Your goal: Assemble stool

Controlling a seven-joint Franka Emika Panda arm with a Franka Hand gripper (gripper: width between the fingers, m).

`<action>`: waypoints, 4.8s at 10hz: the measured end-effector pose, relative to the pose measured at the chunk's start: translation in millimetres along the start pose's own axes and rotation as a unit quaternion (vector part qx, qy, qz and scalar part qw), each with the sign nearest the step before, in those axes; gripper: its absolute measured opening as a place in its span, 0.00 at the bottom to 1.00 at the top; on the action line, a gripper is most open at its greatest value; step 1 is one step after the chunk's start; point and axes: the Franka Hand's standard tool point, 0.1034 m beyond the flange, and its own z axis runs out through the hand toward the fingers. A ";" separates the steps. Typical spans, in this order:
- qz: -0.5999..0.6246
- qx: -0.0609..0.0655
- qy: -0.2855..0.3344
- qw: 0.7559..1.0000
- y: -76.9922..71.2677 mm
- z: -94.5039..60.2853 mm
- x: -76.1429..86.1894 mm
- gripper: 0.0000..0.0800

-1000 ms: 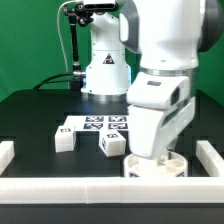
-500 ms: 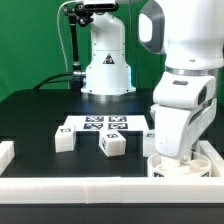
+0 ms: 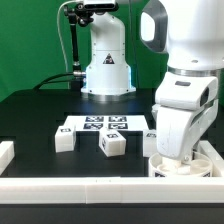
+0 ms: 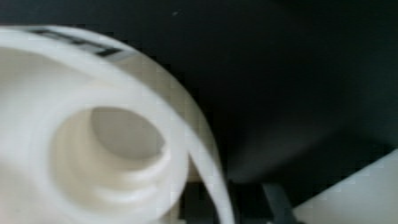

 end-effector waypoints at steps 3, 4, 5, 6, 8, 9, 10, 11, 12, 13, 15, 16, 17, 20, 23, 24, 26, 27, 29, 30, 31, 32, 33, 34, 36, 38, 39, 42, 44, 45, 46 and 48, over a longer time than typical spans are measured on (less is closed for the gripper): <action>0.000 0.000 0.000 1.000 0.4 -0.4 -0.3 0.28; 0.000 -0.002 0.001 1.000 1.1 -4.3 0.2 0.54; 0.001 -0.006 0.003 1.000 2.6 -11.7 -0.4 0.70; 0.007 -0.010 0.005 1.000 1.6 -21.9 0.1 0.70; 0.045 -0.020 0.011 0.999 -7.1 -48.0 -3.1 0.81; 0.052 -0.023 0.011 0.998 -9.0 -55.5 -8.1 0.81; 0.061 -0.034 0.018 0.997 -6.6 -62.9 -18.1 0.81; 0.073 -0.051 0.032 0.996 -3.9 -62.7 -36.1 0.81; 0.085 -0.047 0.023 0.995 -3.2 -55.9 -56.4 0.81; 0.092 -0.047 0.020 0.994 0.0 -53.7 -63.7 0.81; 0.100 -0.048 0.020 0.994 2.3 -52.4 -66.9 0.81; 0.105 -0.048 0.020 0.993 2.2 -52.2 -66.9 0.81; 0.104 -0.048 0.020 0.993 2.3 -52.1 -67.0 0.81; 0.251 -0.041 0.026 0.967 3.4 -40.9 -71.5 0.81; 0.342 -0.040 0.054 0.937 14.3 -31.8 -74.6 0.81; 0.371 -0.036 0.056 0.926 12.3 -31.5 -72.4 0.81; 0.423 -0.026 0.061 0.904 10.7 -31.2 -70.5 0.81; 0.446 -0.022 0.063 0.893 10.1 -30.2 -70.7 0.81; 0.580 0.007 0.052 0.813 5.6 -19.2 -83.9 0.81; 0.616 0.007 0.058 0.785 4.5 -19.6 -80.1 0.81; 0.597 0.006 0.058 0.800 3.7 -19.5 -79.2 0.81; 0.597 0.007 0.056 0.801 3.6 -19.4 -79.9 0.81; 0.595 0.009 0.053 0.802 2.8 -19.4 -79.3 0.81; 0.586 0.021 0.033 0.810 0.4 -21.0 -78.2 0.81; 0.566 0.066 -0.033 0.821 1.5 -25.2 -81.4 0.81; 0.564 0.094 -0.077 0.817 0.1 -23.9 -82.6 0.81; 0.561 0.114 -0.111 0.813 -3.7 -24.0 -85.0 0.81; 0.544 0.171 -0.211 0.794 -13.1 -22.4 -81.2 0.81; 0.528 0.208 -0.272 0.777 -16.4 -19.9 -86.8 0.81; 0.519 0.224 -0.300 0.768 -16.7 -16.3 -87.5 0.81; 0.519 0.223 -0.303 0.767 -14.4 -15.1 -84.6 0.81; 0.518 0.222 -0.304 0.769 -16.7 -14.4 -81.8 0.81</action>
Offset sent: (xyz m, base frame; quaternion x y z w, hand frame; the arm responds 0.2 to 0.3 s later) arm -0.0065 0.0004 0.0125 0.0162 -0.0043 0.0005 0.9999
